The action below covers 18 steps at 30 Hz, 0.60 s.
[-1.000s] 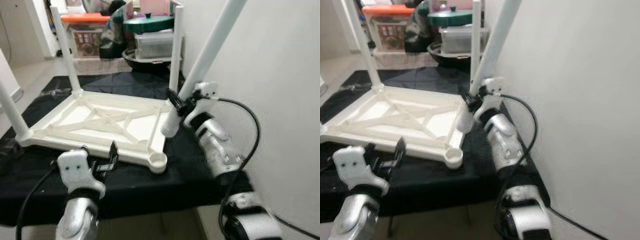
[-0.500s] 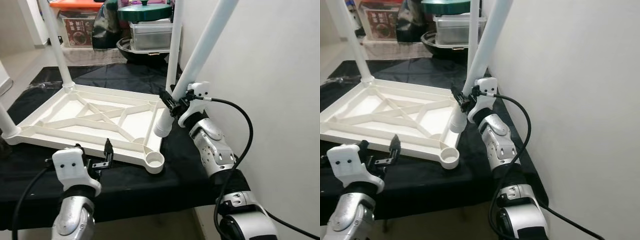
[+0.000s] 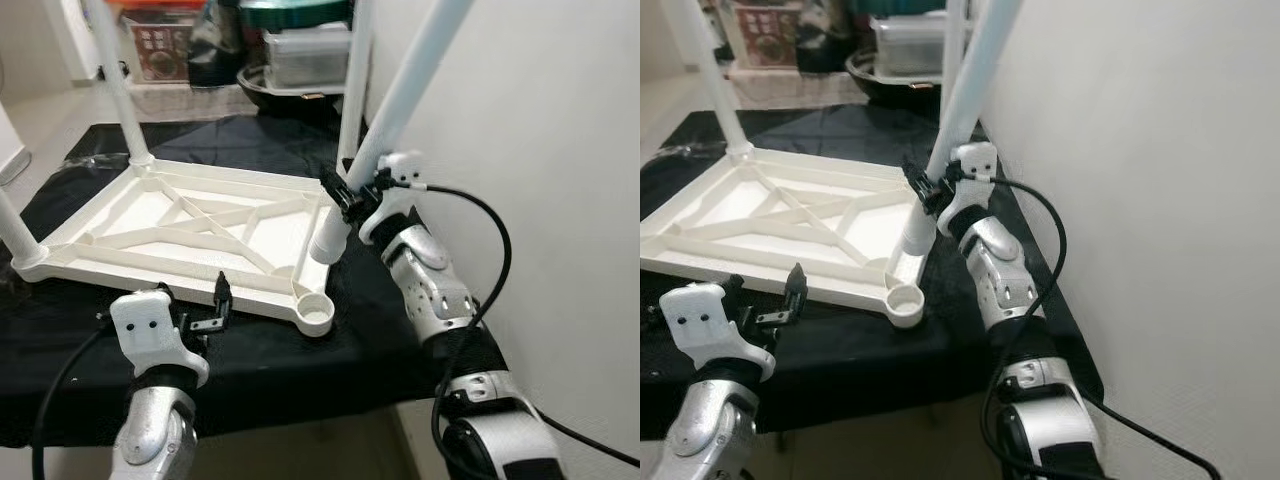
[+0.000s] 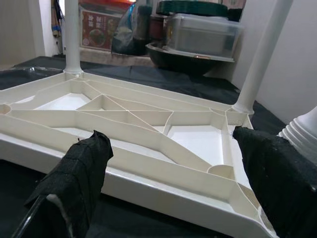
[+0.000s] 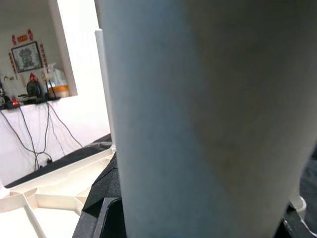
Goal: Building children table
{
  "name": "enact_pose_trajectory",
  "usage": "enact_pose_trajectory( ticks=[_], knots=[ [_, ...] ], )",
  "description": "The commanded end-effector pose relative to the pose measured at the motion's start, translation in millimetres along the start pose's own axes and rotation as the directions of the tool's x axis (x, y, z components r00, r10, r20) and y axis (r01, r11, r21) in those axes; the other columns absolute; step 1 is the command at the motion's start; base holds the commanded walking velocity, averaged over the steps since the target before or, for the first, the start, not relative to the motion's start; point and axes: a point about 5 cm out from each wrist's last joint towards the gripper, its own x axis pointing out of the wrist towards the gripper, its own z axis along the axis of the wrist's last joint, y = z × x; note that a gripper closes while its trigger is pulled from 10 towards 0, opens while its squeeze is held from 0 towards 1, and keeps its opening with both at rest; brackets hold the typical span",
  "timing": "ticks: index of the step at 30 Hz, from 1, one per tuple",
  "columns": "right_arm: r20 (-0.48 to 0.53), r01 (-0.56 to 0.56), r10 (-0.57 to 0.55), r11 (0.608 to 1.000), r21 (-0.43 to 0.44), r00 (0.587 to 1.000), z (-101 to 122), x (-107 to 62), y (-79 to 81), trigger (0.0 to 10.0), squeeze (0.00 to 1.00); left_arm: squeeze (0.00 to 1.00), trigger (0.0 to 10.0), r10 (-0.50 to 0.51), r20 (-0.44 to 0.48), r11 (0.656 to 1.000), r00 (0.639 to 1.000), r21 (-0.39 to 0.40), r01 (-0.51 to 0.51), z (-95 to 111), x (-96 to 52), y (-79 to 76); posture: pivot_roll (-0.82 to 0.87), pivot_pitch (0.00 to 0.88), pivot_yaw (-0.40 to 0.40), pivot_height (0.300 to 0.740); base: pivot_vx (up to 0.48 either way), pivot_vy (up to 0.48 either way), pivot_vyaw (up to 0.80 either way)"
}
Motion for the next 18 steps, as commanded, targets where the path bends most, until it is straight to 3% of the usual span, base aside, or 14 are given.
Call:
enact_pose_trajectory(
  ticks=[1, 4, 18],
  knots=[
    [0.016, -0.028, 0.028, 1.000, -0.001, 0.999, 1.9, 1.5, 6.1, 10.0, 0.00, 0.00, 10.0, 0.000, 0.004, 1.000, 1.000, 0.007, 0.000, 0.7, -0.4, 0.0, -0.01, 0.000, -0.039, 0.740, 0.000, 0.000, 0.00],
    [0.020, -0.039, 0.039, 0.999, -0.003, 0.999, 1.7, 1.5, 8.9, 10.0, 0.00, 0.00, 10.0, -0.001, 0.007, 1.000, 1.000, 0.010, 0.001, 1.3, 0.2, 0.4, -0.01, 0.000, -0.039, 0.740, 0.000, 0.000, 0.66],
    [0.031, -0.019, 0.019, 1.000, 0.004, 0.999, 3.5, 2.2, 6.6, 10.0, 0.00, 0.00, 10.0, -0.021, 0.022, 0.999, 1.000, 0.031, 0.020, 2.3, 0.1, -0.6, -0.01, 0.000, -0.037, 0.740, 0.000, 0.000, 0.00]
  ],
)
